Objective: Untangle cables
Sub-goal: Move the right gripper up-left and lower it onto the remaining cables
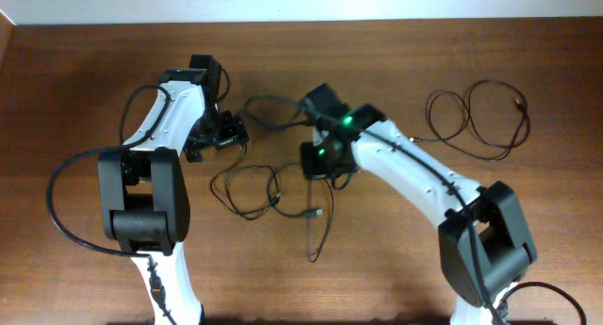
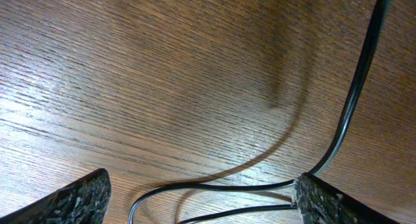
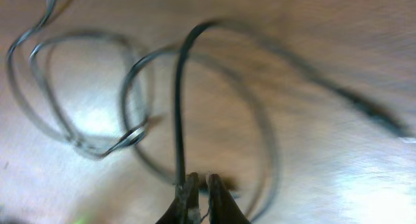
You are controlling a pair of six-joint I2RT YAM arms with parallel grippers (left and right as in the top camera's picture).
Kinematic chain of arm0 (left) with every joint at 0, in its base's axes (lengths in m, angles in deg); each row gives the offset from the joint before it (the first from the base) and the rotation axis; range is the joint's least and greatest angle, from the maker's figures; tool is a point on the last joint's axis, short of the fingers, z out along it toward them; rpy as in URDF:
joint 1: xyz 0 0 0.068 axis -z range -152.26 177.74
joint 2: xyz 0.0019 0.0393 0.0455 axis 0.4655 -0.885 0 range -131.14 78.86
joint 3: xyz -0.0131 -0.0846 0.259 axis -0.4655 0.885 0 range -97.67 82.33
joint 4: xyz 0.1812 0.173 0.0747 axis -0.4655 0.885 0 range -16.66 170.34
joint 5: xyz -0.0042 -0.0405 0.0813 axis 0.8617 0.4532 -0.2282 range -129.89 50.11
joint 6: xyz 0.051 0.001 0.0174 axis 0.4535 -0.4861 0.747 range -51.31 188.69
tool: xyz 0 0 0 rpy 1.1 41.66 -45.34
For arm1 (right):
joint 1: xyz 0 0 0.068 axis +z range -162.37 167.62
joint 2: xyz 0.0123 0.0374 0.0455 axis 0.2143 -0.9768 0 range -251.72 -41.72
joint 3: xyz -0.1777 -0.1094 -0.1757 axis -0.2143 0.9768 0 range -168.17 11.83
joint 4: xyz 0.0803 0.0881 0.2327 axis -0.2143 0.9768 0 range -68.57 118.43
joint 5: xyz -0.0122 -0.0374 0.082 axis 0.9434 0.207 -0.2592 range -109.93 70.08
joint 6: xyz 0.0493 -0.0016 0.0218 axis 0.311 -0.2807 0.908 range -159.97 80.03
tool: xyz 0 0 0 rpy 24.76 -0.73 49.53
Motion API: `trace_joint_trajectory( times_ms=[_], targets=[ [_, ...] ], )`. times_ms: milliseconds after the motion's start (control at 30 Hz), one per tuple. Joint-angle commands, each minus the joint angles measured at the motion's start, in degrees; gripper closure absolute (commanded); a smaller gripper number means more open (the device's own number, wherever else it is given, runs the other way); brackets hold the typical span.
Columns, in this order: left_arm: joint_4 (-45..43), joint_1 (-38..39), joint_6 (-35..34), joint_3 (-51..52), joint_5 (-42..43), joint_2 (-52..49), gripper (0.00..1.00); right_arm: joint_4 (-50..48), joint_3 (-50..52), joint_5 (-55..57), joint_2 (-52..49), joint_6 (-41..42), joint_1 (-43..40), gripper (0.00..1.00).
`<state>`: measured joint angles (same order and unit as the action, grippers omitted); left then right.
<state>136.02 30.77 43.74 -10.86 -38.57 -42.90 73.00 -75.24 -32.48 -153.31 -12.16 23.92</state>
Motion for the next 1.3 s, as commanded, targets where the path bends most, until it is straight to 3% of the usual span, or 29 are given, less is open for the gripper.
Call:
trace_joint_trajectory(
  times_ms=[0,200,333,533,567,633,667,967,1200,1267],
  targets=[
    [-0.11,0.09,-0.52,0.42,0.44,-0.07,0.08,0.09,0.46,-0.83,-0.33,-1.2,4.68,0.89],
    [-0.11,0.09,-0.52,0.42,0.44,-0.07,0.08,0.31,0.46,7.15,-0.33,-1.2,8.04,0.8],
    [-0.13,0.09,-0.52,0.42,0.44,-0.07,0.08,-1.01,0.5,8.79,-0.33,-1.2,6.8,0.67],
    [-0.13,0.09,-0.52,0.42,0.44,-0.07,0.08,-4.94,0.68,8.83,-0.33,-1.18,6.27,0.67],
    [-0.13,0.09,-0.52,0.42,0.44,-0.07,0.08,-5.53,0.76,9.38,-0.33,-1.2,6.27,0.71],
    [-0.13,0.09,-0.52,0.42,0.44,-0.07,0.08,-6.8,1.29,12.46,-0.33,-1.18,6.38,0.93],
    [-0.13,0.09,-0.52,0.42,0.44,-0.07,0.08,-7.48,1.68,13.68,-0.33,-1.18,6.38,0.94],
    [-0.13,0.09,-0.52,0.42,0.44,-0.07,0.07,-21.24,9.9,14.8,-0.35,-1.18,6.38,0.93],
    [-0.13,0.09,-0.52,0.42,0.44,-0.07,0.07,-33.31,16.41,16.57,-0.39,-1.22,6.38,0.87],
    [-0.13,0.09,-0.52,0.42,0.44,-0.07,0.07,-33.97,16.79,19.98,-0.44,-1.2,6.38,0.8]
  ],
)
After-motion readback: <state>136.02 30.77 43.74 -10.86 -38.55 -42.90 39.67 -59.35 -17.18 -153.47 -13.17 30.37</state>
